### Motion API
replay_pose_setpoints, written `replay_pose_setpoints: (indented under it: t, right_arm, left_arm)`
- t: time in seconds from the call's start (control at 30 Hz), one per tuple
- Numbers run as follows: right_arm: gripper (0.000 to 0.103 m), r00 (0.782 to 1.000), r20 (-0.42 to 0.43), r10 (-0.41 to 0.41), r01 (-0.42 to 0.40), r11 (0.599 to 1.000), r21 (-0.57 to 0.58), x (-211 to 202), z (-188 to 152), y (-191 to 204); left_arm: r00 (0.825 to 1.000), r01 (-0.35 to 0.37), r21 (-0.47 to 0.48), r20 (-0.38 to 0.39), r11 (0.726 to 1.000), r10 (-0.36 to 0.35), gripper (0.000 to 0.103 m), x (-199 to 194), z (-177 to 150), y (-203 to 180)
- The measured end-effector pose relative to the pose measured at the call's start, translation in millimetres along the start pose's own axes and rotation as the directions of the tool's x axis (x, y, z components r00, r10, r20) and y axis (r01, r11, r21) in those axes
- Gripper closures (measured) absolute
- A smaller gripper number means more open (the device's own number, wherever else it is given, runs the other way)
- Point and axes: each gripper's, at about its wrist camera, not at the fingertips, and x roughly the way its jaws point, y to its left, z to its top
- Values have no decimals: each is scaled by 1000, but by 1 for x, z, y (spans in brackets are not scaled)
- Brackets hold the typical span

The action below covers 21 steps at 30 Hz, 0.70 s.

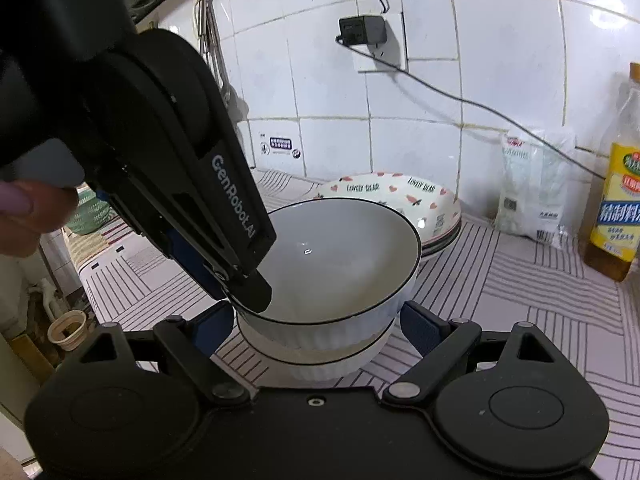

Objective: Organize plates and bowls
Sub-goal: 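Carry the second white bowl and lower it into the first bowl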

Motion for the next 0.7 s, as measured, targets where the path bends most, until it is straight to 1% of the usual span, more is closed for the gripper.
replay_pose_setpoints:
  t: [0.13,0.23,0.43,0.53,0.67,0.7]
  right_arm:
    - [10,1000,-21,13,-13,1000,8,5,-3,2]
    - [10,999,-29,21,-21,1000,3,8,-2,3]
    - [10,999,-43,13,-14,1000,-20,12,1,3]
    - [10,999,-47,1,-3,999,-41,14,1,3]
    - [9,999,-52,-4,1,999,-51,14,-1,4]
    - [10,998,-55,-5,2,999,-52,14,-1,5]
  left_arm:
    - [1000,-20,1,-18,1000,20,82,10,1,2]
    - [999,-18,-7,-30,1000,18,82,15,3,6]
    - [999,-18,-9,-40,1000,18,82,24,6,8]
    - [999,-37,9,-38,999,37,82,26,6,4]
    - [998,-55,19,-39,998,56,79,26,5,0]
    - [997,-63,22,-33,998,64,76,24,4,-1]
